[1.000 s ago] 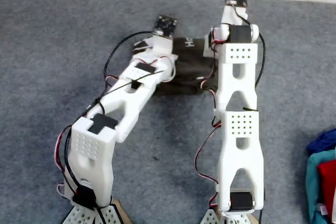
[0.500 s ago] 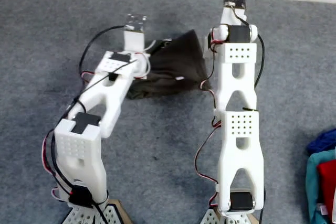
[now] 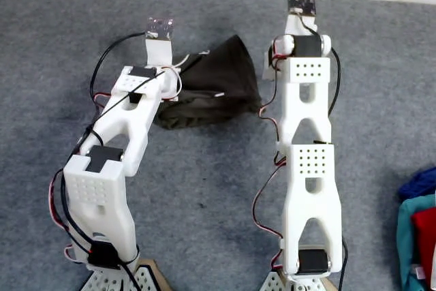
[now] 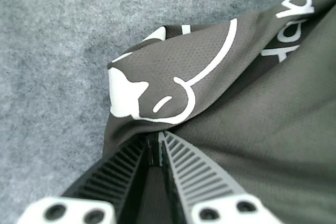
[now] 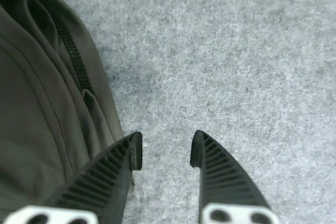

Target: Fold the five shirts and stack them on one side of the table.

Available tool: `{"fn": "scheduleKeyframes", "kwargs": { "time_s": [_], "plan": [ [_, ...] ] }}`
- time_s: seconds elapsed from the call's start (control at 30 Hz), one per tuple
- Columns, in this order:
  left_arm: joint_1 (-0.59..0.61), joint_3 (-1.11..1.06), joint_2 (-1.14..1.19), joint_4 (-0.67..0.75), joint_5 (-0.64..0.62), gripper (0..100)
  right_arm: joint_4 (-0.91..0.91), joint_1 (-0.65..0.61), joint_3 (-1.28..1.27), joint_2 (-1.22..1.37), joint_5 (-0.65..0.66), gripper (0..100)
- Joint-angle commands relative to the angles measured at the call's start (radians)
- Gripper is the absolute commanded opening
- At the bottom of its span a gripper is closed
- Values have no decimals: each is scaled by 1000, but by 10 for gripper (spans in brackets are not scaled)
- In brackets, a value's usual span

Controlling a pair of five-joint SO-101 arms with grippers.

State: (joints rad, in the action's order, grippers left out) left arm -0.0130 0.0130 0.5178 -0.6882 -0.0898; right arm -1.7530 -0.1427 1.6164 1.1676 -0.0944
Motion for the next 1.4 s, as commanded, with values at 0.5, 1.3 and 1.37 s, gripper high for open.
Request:
{"fn": "scheduleKeyframes", "kwargs": {
  "time_s": [0.5, 1.3, 1.37],
  "plan": [
    [-25, 25, -401, -68, -147, 14, -5, -15, 10, -18, 3, 156],
    [19, 147, 53, -81, 34, 10, -5, -15, 16, 15, 3, 156],
    [13, 147, 47, -81, 32, 10, 10, -25, 18, 19, 3, 156]
  ]
}}
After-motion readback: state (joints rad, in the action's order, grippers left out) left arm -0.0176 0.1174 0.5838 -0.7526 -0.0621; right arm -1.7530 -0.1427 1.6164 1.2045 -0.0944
